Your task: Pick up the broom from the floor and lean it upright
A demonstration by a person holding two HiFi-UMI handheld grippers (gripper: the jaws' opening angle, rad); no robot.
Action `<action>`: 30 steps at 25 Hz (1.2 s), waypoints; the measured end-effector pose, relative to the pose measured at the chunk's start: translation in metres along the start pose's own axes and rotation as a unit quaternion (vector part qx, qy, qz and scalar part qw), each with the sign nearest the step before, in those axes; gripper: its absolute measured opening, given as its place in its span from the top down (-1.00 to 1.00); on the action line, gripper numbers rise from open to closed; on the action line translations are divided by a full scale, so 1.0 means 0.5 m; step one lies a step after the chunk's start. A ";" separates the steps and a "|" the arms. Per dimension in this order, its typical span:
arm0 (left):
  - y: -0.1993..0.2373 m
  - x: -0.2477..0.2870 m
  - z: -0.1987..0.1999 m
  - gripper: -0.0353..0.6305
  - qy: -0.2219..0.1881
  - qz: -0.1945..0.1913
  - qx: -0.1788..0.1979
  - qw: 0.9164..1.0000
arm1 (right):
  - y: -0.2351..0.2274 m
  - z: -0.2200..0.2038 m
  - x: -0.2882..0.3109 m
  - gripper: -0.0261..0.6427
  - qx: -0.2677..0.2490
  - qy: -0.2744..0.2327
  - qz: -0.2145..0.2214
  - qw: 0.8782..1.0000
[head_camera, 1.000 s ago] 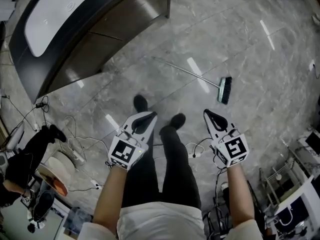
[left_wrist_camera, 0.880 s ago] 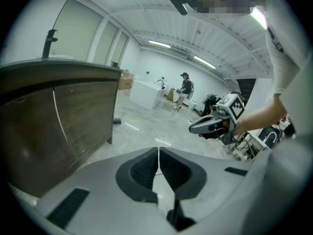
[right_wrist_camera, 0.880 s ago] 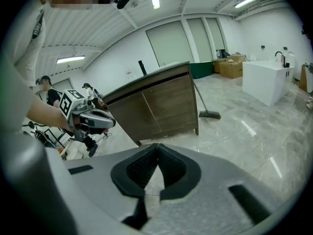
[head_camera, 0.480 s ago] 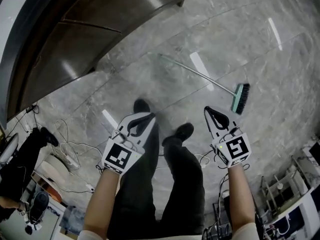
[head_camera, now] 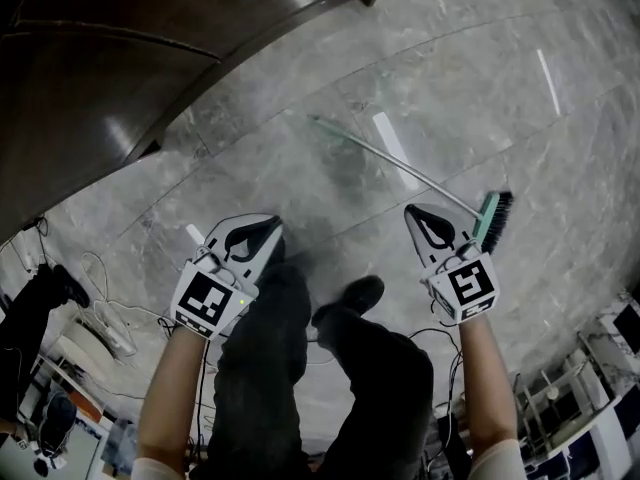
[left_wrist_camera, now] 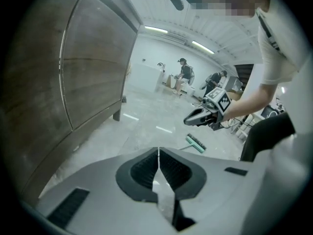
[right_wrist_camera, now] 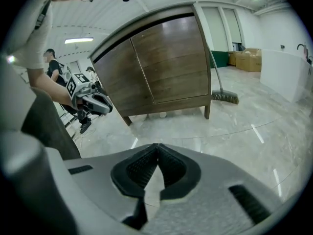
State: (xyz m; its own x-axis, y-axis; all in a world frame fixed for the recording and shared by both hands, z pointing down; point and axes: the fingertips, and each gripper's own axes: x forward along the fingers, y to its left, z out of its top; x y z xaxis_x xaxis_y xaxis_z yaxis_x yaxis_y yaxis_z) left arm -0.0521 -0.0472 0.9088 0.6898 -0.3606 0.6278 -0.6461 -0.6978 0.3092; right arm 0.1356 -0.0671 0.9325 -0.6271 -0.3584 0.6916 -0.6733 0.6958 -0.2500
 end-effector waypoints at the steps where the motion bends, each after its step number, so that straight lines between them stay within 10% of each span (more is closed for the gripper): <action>1: 0.010 0.016 -0.011 0.86 -0.004 -0.003 0.001 1.000 | -0.009 -0.016 0.020 0.92 -0.006 0.004 0.002 1.000; 30: 0.115 0.221 -0.319 0.86 0.018 -0.069 0.062 0.996 | -0.145 -0.359 0.532 0.51 -0.181 0.114 0.075 0.974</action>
State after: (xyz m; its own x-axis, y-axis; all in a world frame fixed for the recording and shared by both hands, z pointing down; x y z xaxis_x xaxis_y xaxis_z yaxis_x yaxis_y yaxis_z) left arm -0.0652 -0.0284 1.1101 0.7555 -0.2364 0.6110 -0.5002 -0.8104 0.3050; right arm 0.0879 -0.1013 1.2561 -0.5766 -0.1168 0.8086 -0.3726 0.9184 -0.1330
